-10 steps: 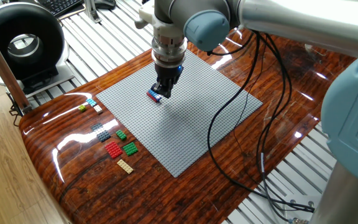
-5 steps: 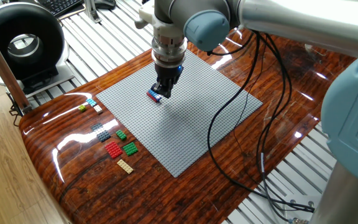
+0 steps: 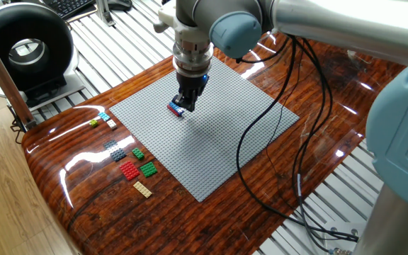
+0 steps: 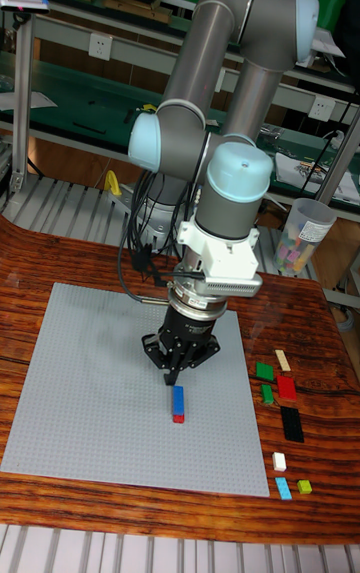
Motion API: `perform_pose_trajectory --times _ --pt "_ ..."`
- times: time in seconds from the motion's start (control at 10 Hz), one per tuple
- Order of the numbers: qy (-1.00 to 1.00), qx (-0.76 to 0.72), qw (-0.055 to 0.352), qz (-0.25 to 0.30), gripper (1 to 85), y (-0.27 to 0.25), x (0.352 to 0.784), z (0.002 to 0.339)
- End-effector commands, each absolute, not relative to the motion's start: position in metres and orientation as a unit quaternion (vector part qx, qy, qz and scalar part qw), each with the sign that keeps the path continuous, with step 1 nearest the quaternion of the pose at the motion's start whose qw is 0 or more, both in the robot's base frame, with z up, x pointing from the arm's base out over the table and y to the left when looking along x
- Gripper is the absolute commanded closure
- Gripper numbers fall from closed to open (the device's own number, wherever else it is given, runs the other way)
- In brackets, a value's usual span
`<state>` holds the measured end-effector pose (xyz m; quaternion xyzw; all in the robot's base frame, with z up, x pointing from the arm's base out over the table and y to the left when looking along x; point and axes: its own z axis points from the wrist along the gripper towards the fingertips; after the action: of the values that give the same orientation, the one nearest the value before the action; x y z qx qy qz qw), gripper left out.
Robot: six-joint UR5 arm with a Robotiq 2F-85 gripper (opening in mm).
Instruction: Build with small Lego blocks
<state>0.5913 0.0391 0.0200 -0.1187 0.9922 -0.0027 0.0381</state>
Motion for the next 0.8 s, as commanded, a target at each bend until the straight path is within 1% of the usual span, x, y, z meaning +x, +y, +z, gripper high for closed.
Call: perform_pose_trajectory --times 0.0,0.7 --pt "0.992 -0.118 0.041 0.002 84.3 0.0397 0.5929 0.0198" --pt "0.992 -0.118 0.043 0.005 84.3 0.0473 0.6013 0.0194"
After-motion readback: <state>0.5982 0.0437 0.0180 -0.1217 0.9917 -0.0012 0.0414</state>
